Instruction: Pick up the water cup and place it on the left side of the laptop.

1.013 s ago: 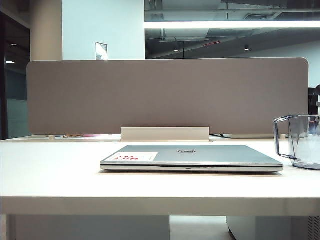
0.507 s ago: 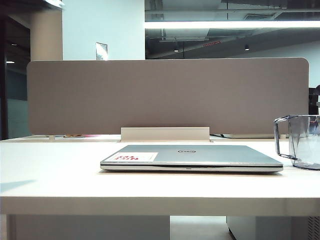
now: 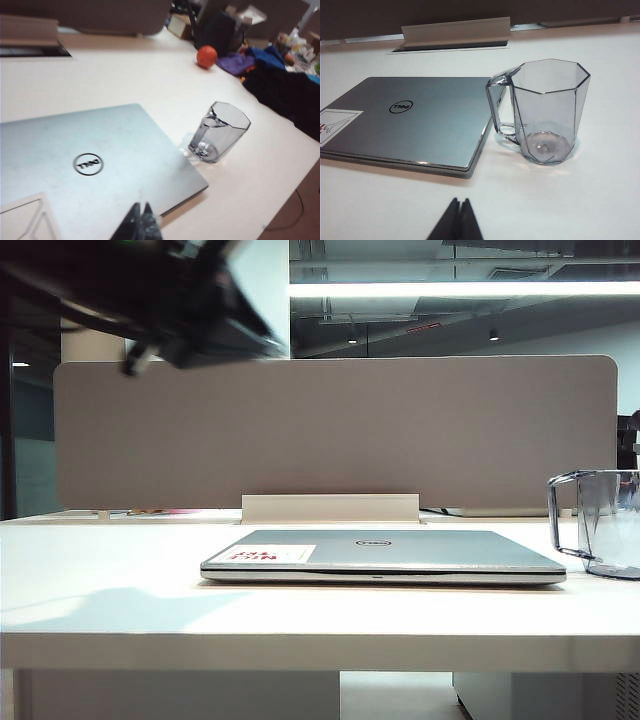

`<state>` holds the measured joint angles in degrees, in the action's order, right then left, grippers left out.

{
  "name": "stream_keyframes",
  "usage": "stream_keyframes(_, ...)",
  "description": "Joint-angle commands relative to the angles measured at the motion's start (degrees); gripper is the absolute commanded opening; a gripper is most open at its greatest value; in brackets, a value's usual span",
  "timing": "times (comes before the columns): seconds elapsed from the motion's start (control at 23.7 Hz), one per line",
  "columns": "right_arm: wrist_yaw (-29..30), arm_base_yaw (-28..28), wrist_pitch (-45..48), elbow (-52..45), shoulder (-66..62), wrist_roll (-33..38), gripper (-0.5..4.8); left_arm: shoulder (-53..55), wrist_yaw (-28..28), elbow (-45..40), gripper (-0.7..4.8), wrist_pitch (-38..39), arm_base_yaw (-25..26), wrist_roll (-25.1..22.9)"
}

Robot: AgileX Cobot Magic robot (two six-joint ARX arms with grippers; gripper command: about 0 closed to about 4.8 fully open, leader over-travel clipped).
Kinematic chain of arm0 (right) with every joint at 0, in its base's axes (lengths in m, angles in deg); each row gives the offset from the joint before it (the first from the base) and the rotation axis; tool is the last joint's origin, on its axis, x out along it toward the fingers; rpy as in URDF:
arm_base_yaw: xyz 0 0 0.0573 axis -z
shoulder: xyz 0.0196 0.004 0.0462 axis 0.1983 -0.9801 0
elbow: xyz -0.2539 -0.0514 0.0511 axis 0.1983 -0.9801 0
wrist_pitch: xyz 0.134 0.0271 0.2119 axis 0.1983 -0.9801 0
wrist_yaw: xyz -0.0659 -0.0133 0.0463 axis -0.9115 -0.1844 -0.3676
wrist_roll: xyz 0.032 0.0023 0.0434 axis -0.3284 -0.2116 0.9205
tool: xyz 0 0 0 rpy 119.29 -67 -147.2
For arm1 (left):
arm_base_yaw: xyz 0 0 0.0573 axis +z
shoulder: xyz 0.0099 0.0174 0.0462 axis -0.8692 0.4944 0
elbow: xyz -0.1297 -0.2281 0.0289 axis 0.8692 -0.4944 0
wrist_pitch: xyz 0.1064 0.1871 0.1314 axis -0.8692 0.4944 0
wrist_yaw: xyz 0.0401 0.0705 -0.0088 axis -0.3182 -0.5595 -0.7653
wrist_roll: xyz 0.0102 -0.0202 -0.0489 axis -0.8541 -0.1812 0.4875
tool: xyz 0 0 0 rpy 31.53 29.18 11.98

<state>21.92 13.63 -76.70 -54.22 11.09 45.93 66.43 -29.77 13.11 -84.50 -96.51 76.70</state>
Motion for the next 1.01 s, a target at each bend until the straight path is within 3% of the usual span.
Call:
stream_keyframes(0.04,0.15,0.00,0.63,-0.31,0.09,0.13,-0.06,7.48,-1.20,5.68,-0.06,-0.77,-3.56,-0.13)
stream_keyframes(0.42,-0.37,0.07,0.63,-0.31,0.09,0.02,-0.06,29.57,-1.11,23.23,0.09,-0.72,-9.22,-0.13)
stream_keyframes(0.51,-2.49,0.07,0.63,-0.31,0.09,-0.52,-0.06,34.10,-1.14,27.39,0.70,-0.72,-10.29,-1.20)
stream_keyframes(0.8,-11.06,0.09,0.68,-0.24,0.09,-0.52,-0.06,44.17,-4.87,36.96,0.73,-0.68,-12.92,-1.42)
stream_keyframes(1.01,-12.76,0.13,1.07,-0.24,0.09,-0.55,-0.06,50.16,-8.28,43.93,0.85,-0.66,-15.65,-1.53)
